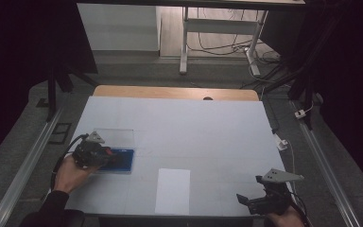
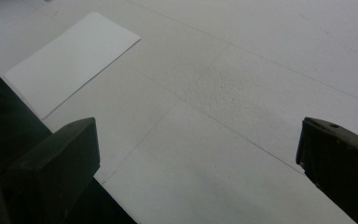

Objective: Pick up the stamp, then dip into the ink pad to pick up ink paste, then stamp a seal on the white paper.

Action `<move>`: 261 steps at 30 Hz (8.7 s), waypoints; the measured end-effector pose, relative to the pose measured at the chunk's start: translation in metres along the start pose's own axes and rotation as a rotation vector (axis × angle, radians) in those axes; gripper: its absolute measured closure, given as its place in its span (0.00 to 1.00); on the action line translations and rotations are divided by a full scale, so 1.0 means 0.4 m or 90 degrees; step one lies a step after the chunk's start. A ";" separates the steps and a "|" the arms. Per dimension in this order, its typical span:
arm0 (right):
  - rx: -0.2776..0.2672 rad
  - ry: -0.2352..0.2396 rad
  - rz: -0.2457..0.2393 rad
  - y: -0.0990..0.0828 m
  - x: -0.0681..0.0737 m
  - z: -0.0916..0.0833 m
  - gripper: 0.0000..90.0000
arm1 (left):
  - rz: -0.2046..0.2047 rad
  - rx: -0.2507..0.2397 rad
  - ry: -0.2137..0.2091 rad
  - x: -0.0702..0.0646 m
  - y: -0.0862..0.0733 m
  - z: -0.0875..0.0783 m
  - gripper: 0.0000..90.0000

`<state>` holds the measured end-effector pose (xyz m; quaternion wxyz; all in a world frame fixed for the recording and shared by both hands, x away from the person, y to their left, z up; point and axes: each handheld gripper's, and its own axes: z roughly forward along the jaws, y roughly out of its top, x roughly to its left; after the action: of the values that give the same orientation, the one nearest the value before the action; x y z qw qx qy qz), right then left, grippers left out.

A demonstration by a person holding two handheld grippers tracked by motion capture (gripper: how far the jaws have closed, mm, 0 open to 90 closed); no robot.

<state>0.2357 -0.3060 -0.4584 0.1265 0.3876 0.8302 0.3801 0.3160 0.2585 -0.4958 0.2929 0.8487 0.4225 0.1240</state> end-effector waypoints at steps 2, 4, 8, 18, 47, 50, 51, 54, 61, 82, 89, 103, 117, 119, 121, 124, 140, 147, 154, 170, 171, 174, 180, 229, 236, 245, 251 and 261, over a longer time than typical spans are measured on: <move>-0.003 0.001 0.000 -0.001 -0.001 0.000 0.00 | -0.012 -0.005 -0.003 -0.001 0.001 -0.005 0.65; -0.004 0.002 0.002 -0.001 -0.001 0.000 0.00 | -0.021 -0.005 -0.007 -0.002 0.003 -0.009 0.65; -0.004 0.003 0.002 -0.001 -0.001 0.000 0.00 | -0.028 -0.014 -0.001 -0.007 0.007 -0.017 0.65; -0.004 0.003 -0.003 -0.001 0.001 -0.001 0.00 | -0.048 -0.026 0.014 -0.032 0.021 -0.048 0.65; 0.000 0.002 -0.004 0.000 0.001 0.000 0.00 | -0.069 0.036 0.010 -0.032 0.031 0.022 0.65; 0.000 0.003 -0.005 -0.001 0.001 0.000 0.00 | -0.071 0.036 0.008 -0.030 0.029 0.023 0.65; 0.000 0.003 -0.005 -0.001 0.001 0.000 0.00 | -0.071 0.035 0.007 -0.030 0.028 0.023 0.65; 0.001 0.004 -0.005 -0.001 0.001 0.000 0.00 | -0.061 0.034 0.017 -0.037 0.027 0.025 0.65; 0.001 0.004 -0.005 -0.001 0.002 0.001 0.00 | -0.013 0.043 0.065 -0.070 0.031 0.029 0.65; 0.004 0.003 -0.008 0.000 0.003 0.003 0.00 | -0.008 0.047 0.089 -0.085 0.034 0.032 0.65; 0.003 0.003 -0.007 0.000 0.002 0.002 0.00 | -0.106 0.017 0.012 -0.034 0.015 0.026 0.65; 0.001 0.005 -0.005 -0.001 0.001 0.000 0.00 | -0.104 -0.015 0.034 -0.035 0.006 -0.032 0.65; 0.001 0.005 -0.006 -0.001 0.001 0.000 0.00 | -0.113 0.026 0.026 -0.016 -0.009 -0.003 0.65; 0.000 0.005 -0.006 -0.001 0.001 0.000 0.00 | -0.110 0.024 0.028 -0.017 -0.010 -0.002 0.65; 0.001 0.005 -0.006 -0.001 0.001 0.000 0.00 | -0.104 0.027 0.032 -0.020 -0.009 0.000 0.65; 0.001 0.004 -0.006 -0.001 0.002 0.000 0.00 | -0.108 0.027 0.032 -0.021 -0.010 0.002 0.65; 0.000 0.004 -0.007 -0.001 0.002 0.000 0.00 | -0.111 0.014 0.033 -0.024 -0.018 0.004 0.65; 0.002 0.002 -0.009 -0.001 0.002 0.000 0.00 | -0.097 0.022 0.048 -0.033 -0.014 0.005 0.65; 0.003 0.002 -0.008 0.000 0.003 0.002 0.00 | -0.035 0.051 0.105 -0.070 0.005 0.011 0.65; 0.002 0.001 -0.009 -0.001 0.002 0.000 0.00 | -0.103 0.027 0.035 -0.023 -0.010 0.001 0.65; 0.002 0.001 -0.008 -0.001 0.002 0.000 0.00 | -0.101 0.028 0.035 -0.024 -0.009 0.000 0.65; 0.002 0.002 -0.008 -0.001 0.003 0.001 0.00 | -0.100 0.029 0.034 -0.023 -0.008 -0.001 0.65; 0.003 0.001 -0.009 -0.001 0.003 0.000 0.00 | -0.106 0.011 0.025 -0.021 -0.007 -0.015 0.65; -0.003 0.002 -0.008 -0.002 0.002 -0.001 0.00 | 0.005 -0.093 -0.049 -0.184 0.071 -0.088 0.65; 0.001 0.000 -0.009 -0.001 0.003 0.000 0.00 | 0.023 -0.089 -0.062 -0.207 0.088 -0.079 0.65; 0.001 0.000 -0.010 -0.001 0.003 0.000 0.00 | 0.050 -0.070 -0.096 -0.242 0.118 -0.062 0.65; 0.001 -0.002 -0.010 -0.001 0.004 0.000 0.00 | 0.077 -0.046 -0.108 -0.270 0.139 -0.043 0.65; 0.000 0.000 -0.011 -0.001 0.005 0.000 0.00 | 0.104 -0.037 -0.119 -0.314 0.165 -0.017 0.65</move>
<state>0.2344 -0.3047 -0.4586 0.1298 0.3808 0.8333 0.3791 0.2785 0.1311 -0.4459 0.3445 0.8792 0.3191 0.0801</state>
